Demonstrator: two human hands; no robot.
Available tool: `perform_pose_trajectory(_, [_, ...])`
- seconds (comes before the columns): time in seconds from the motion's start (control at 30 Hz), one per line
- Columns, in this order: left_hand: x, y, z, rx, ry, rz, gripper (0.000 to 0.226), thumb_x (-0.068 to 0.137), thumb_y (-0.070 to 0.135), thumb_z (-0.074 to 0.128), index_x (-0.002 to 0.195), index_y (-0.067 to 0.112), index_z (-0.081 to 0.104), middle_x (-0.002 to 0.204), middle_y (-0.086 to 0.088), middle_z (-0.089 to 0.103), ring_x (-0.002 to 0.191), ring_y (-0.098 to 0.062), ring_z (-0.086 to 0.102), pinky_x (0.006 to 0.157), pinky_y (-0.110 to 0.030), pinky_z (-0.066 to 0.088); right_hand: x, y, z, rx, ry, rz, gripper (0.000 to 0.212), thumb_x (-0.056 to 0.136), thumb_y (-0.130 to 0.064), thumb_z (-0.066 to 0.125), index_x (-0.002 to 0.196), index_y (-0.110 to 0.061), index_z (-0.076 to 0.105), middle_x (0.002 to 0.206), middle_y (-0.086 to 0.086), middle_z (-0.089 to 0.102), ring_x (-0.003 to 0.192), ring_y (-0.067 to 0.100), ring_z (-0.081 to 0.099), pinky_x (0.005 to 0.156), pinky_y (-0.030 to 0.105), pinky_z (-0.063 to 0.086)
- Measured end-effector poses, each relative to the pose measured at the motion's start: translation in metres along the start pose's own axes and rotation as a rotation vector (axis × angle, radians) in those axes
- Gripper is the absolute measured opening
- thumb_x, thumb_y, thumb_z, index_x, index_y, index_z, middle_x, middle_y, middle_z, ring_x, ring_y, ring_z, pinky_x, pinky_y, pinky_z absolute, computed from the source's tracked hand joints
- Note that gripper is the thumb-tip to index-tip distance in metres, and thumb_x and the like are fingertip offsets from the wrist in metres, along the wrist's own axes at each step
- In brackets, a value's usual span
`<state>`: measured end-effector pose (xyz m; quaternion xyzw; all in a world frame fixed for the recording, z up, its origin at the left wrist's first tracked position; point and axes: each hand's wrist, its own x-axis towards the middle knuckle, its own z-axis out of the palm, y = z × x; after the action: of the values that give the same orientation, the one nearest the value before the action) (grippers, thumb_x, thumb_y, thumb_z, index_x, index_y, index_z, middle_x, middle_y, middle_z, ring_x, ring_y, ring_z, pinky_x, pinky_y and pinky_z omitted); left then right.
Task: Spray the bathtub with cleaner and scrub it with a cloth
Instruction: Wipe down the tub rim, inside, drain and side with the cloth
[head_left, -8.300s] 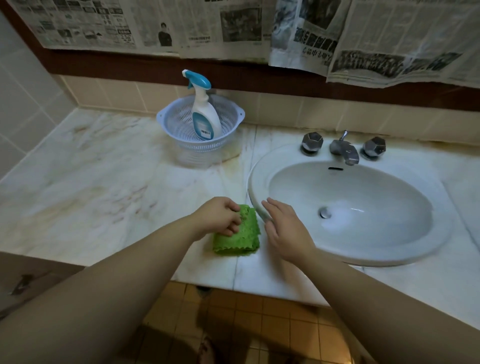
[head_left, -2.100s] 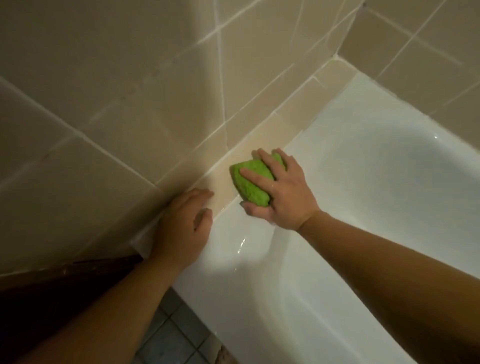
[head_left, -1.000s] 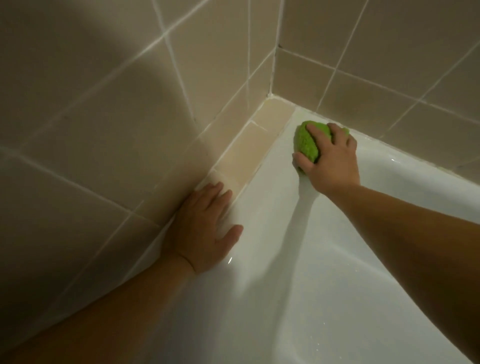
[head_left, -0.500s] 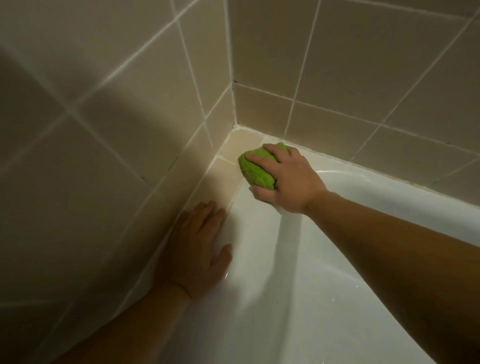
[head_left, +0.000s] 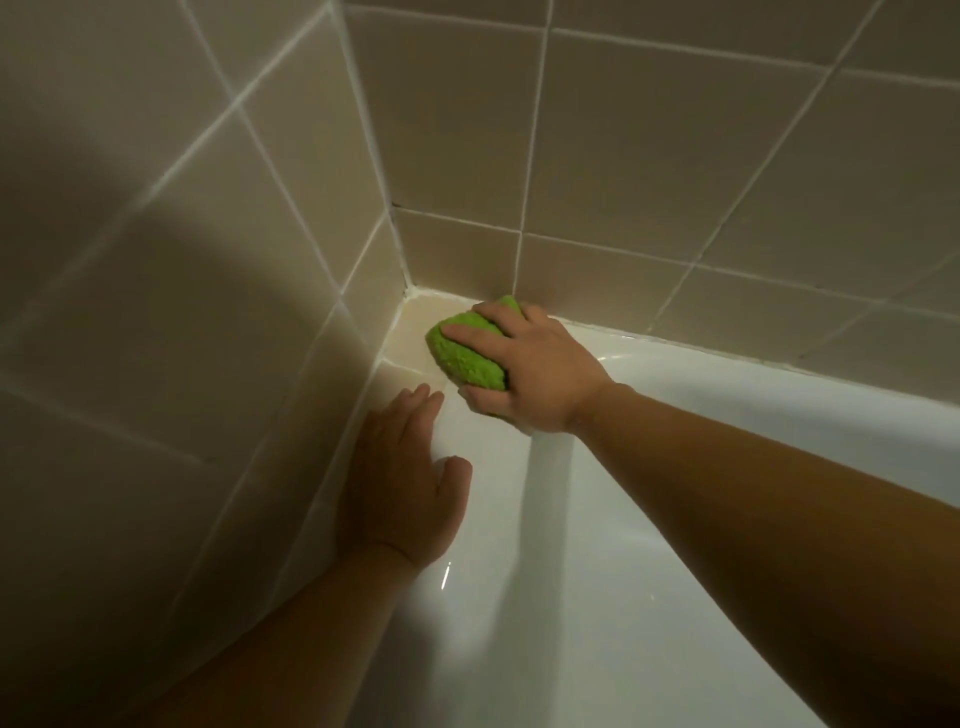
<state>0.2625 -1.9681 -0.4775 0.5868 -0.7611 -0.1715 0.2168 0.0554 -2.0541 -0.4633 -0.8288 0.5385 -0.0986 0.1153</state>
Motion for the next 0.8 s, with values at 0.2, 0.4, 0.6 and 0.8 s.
perform_pose_trajectory(0.2, [0.019, 0.01, 0.004, 0.112, -0.062, 0.036, 0.071, 0.076, 0.045, 0.058, 0.141, 0.016, 0.06, 0.152, -0.008, 0.051, 0.14, -0.031, 0.045, 0.115, -0.057, 0.036, -0.049, 0.032, -0.007, -0.08, 0.043, 0.076, 0.069, 0.093, -0.067, 0.051, 0.156, -0.045, 0.032, 0.158, 0.0, 0.038, 0.135, 0.038, 0.039, 0.112, 0.053, 0.036])
perform_pose_trajectory(0.4, [0.034, 0.014, 0.01, 0.104, -0.104, 0.083, 0.076, 0.074, 0.047, 0.063, 0.144, 0.019, 0.057, 0.155, -0.006, 0.048, 0.146, -0.027, 0.04, 0.12, -0.058, 0.027, -0.121, 0.061, -0.006, -0.193, 0.23, 0.421, 0.063, 0.093, -0.067, 0.052, 0.152, -0.048, 0.041, 0.159, 0.007, 0.036, 0.127, 0.046, 0.037, 0.101, 0.058, 0.042])
perform_pose_trajectory(0.6, [0.049, 0.018, 0.015, 0.154, -0.163, 0.159, 0.073, 0.085, 0.05, 0.053, 0.152, 0.023, 0.047, 0.162, -0.002, 0.039, 0.152, -0.024, 0.03, 0.125, -0.058, 0.017, -0.082, 0.031, -0.003, -0.066, 0.259, 0.341, 0.045, 0.093, -0.053, 0.063, 0.131, -0.03, 0.056, 0.151, 0.008, 0.043, 0.125, 0.044, 0.04, 0.103, 0.059, 0.046])
perform_pose_trajectory(0.8, [0.06, 0.021, 0.023, 0.298, -0.131, 0.214, 0.073, 0.086, 0.054, 0.047, 0.151, 0.022, 0.049, 0.159, -0.009, 0.044, 0.146, -0.031, 0.041, 0.117, -0.064, 0.029, -0.092, 0.035, -0.004, -0.228, 0.328, 0.243, 0.042, 0.096, -0.057, 0.057, 0.13, -0.032, 0.061, 0.15, 0.008, 0.05, 0.127, 0.046, 0.044, 0.099, 0.055, 0.044])
